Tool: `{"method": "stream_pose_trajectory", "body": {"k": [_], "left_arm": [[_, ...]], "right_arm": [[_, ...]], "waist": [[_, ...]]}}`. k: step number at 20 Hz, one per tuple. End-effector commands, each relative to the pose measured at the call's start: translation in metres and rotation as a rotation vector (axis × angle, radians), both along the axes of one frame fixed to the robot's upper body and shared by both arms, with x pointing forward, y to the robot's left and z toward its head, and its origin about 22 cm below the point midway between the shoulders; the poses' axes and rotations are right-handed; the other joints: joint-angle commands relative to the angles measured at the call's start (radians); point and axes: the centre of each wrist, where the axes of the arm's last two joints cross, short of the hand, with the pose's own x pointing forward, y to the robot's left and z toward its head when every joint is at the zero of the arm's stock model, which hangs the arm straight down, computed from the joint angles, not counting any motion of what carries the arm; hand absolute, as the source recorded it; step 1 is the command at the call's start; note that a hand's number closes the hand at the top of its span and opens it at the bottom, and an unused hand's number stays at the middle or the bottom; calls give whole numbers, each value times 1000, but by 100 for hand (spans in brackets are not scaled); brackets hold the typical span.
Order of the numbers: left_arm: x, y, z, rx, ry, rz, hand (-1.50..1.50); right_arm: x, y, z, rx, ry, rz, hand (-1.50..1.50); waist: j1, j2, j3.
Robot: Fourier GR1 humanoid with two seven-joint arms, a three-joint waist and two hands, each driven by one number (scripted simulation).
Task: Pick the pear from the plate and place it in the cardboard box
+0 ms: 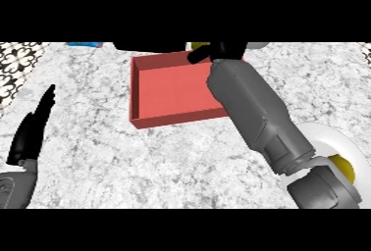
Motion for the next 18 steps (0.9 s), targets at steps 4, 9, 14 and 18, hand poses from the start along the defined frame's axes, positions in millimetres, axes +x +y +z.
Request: {"method": "stream_pose_trajectory", "body": {"k": [4,9,14,18], "left_arm": [[0,11,11,15,-19,-29,0],[14,-8,13,9,-17,-18,0],[-9,9,-10,-1,16,9,0],[-4,9,-13,-5,11,29,0]], "right_arm": [[0,-17,-31,83,-39,-24,-150],[3,-7,-8,68,-243,10,-150],[5,-12,1,199,-399,-85,-150],[3,-26,-10,245,-469,-81,-150]], "waist": [[30,5,1],[9,3,1],[-12,-10,1],[-39,-13,1]]}}
